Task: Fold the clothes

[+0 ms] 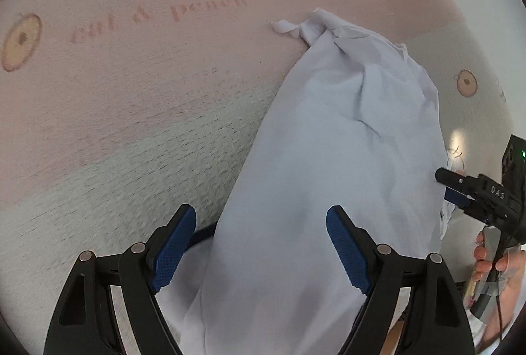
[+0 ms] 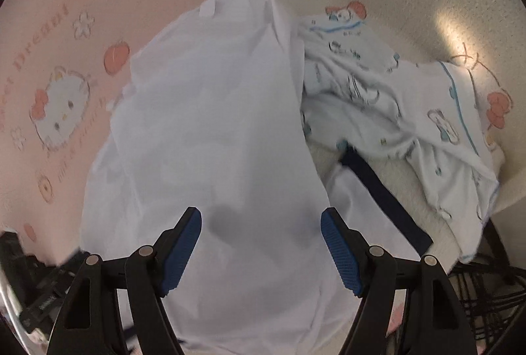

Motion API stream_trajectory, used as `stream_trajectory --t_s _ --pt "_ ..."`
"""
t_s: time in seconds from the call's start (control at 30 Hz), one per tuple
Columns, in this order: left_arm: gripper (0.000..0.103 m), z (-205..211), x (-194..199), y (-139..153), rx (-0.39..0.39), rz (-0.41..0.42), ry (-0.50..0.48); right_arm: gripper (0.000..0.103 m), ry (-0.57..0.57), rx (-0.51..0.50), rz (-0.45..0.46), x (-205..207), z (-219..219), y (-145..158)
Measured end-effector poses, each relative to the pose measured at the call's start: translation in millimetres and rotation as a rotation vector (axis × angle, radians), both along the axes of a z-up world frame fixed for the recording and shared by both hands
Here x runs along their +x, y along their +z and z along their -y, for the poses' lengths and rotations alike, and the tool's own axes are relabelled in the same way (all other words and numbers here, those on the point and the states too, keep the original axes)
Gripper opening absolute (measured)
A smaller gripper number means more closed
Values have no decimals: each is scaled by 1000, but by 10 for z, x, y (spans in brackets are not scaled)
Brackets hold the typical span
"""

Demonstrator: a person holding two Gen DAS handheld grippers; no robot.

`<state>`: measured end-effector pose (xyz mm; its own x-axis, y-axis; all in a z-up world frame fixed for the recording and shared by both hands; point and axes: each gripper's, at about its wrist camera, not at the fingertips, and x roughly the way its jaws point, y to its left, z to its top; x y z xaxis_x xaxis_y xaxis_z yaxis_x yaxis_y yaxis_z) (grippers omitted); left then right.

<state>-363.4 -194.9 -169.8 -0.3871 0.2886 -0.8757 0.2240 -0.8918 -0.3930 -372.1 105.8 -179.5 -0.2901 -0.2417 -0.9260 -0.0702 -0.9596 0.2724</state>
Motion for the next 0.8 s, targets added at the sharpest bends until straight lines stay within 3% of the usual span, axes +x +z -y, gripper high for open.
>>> stream_trajectory --t_s 0.1,0.33,0.47,0.5,0.63,0.7,0.77,0.8 --pt "81 7 -143 -21 19 -5 -5 75 -46 -95 19 -141 -84 -25" --pt "80 -80 -389 -41 44 -52 -6 75 -103 -106 70 -260 -152 -171" --pt "54 -145 -463 -140 105 -53 6 75 -84 -154 93 -278 -63 -259" --pt "54 -163 -478 -160 116 -54 8 75 -68 -137 91 -286 -23 -261" --pt "44 -250 -495 -168 78 -66 -4 75 -25 -62 73 -322 133 -280" --pt "29 -288 -499 -170 55 -63 0 74 -24 -48 67 -346 193 -296" --pt "20 -321 -498 -172 29 -55 10 62 -21 -44 63 -365 259 -310" --pt "18 -334 -496 -170 23 -51 19 48 -12 -41 63 -377 307 -307"
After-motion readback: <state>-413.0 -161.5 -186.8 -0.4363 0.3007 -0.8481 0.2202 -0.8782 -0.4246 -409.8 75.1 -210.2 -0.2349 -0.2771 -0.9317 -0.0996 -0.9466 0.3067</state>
